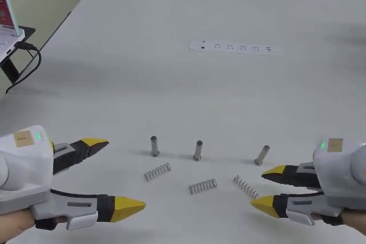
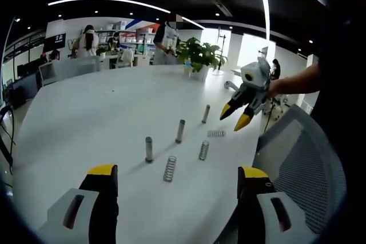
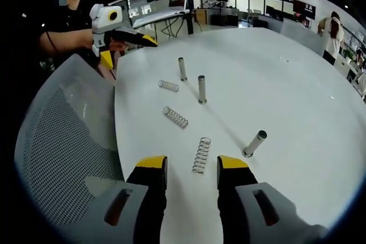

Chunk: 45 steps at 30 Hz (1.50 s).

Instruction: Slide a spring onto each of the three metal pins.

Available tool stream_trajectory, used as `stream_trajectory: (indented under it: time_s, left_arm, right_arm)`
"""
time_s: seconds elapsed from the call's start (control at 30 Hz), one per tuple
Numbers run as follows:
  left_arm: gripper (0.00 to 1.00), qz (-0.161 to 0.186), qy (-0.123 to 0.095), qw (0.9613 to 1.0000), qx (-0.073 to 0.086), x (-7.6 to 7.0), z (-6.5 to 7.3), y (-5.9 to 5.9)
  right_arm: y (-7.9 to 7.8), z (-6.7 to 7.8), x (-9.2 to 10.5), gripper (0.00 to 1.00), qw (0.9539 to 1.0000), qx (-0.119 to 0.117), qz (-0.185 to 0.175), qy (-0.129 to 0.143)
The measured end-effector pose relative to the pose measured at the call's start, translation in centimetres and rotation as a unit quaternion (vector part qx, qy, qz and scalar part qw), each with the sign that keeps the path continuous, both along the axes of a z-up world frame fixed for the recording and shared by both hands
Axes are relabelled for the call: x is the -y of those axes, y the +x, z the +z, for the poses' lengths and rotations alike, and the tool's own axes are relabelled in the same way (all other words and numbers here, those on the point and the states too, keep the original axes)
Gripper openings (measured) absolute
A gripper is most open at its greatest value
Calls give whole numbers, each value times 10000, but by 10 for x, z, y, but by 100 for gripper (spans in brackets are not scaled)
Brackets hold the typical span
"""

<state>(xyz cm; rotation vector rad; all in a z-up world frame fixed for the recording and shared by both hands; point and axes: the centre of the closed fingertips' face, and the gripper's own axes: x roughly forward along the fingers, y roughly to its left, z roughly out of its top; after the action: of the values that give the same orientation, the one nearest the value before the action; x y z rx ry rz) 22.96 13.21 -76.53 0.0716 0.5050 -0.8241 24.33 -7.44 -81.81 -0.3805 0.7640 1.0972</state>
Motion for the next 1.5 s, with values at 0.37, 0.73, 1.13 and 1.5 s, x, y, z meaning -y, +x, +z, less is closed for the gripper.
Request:
stream_trajectory:
  time_s: [0.37,0.73,1.13,1.5]
  left_arm:
    - [82,-49,-3,10000,-74,2,-5,-4]
    - [82,-56,-17,9999,-82,3,-7,-5]
    - [82,25,13,10000,-41,-2,-5,-4]
    - [82,-7,4,10000,33,0,0,-10]
  right_arm:
    - [6,-20,-6,25,9994,-131,6,-317]
    - [12,-31,-4,19,9980,-186,-63,-608]
    - [10,-38,-1,9,9966,-105,22,-812]
    - [12,-31,1,8,9969,-6,-37,-791]
